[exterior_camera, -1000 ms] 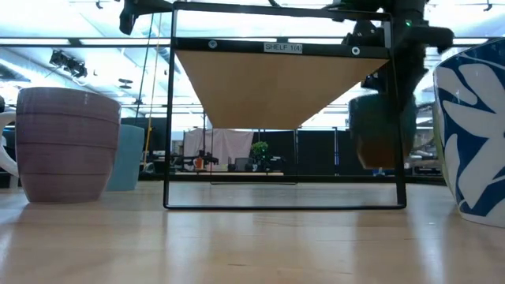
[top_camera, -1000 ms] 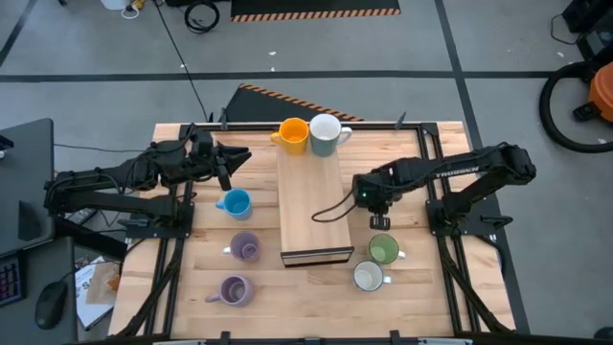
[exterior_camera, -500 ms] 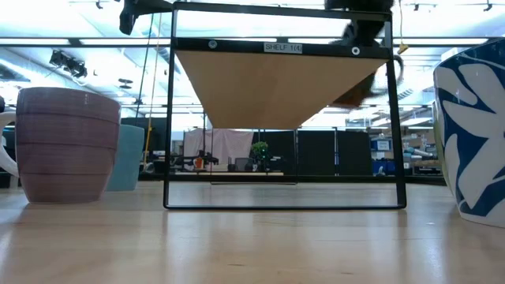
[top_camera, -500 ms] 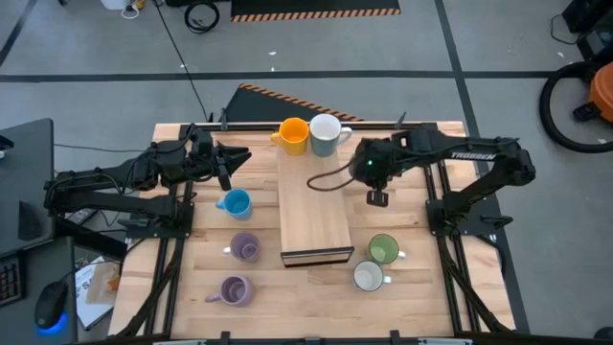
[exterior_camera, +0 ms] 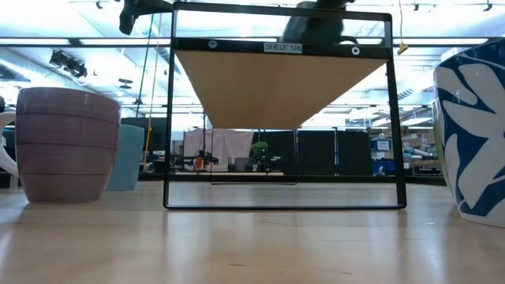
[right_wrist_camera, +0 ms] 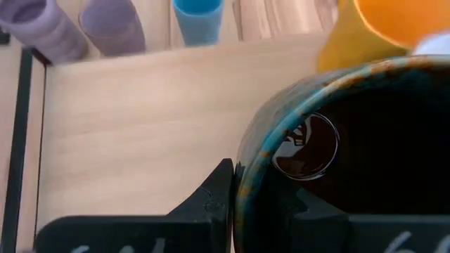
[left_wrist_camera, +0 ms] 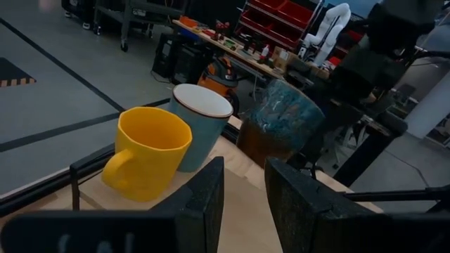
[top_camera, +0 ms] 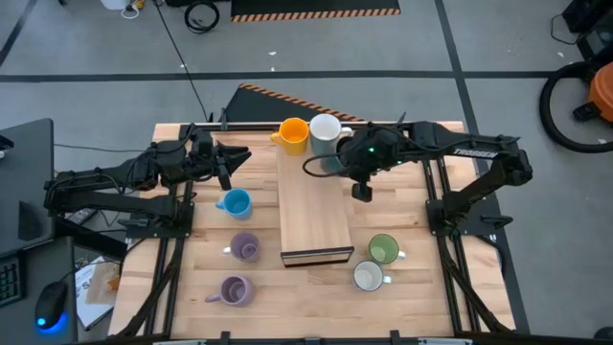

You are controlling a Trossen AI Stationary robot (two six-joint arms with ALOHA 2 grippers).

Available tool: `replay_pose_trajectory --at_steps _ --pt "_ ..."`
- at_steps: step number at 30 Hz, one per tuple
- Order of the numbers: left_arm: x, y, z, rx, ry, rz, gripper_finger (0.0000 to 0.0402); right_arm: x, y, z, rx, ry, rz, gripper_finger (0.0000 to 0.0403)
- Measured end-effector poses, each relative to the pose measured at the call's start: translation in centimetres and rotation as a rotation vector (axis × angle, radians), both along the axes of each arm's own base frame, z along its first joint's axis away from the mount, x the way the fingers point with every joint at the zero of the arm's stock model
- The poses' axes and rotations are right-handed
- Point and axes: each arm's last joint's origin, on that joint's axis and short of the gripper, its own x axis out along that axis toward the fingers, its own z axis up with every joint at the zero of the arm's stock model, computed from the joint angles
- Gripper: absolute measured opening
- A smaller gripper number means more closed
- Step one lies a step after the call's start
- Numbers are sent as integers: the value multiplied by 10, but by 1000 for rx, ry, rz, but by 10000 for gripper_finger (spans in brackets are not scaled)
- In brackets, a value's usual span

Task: Place coffee mugs
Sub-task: Put the blue brown mug on the shelf

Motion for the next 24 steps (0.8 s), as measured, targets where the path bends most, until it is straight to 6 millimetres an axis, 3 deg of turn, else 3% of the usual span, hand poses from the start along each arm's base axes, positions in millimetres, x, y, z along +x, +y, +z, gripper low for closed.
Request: replay_pose_trajectory --at_steps 12,24 --pt "0 0 0 0 0 -1 110 36 -3 -37 26 121 13 50" --pt "0 0 0 0 0 -1 110 39 -4 -42 -16 147 11 65"
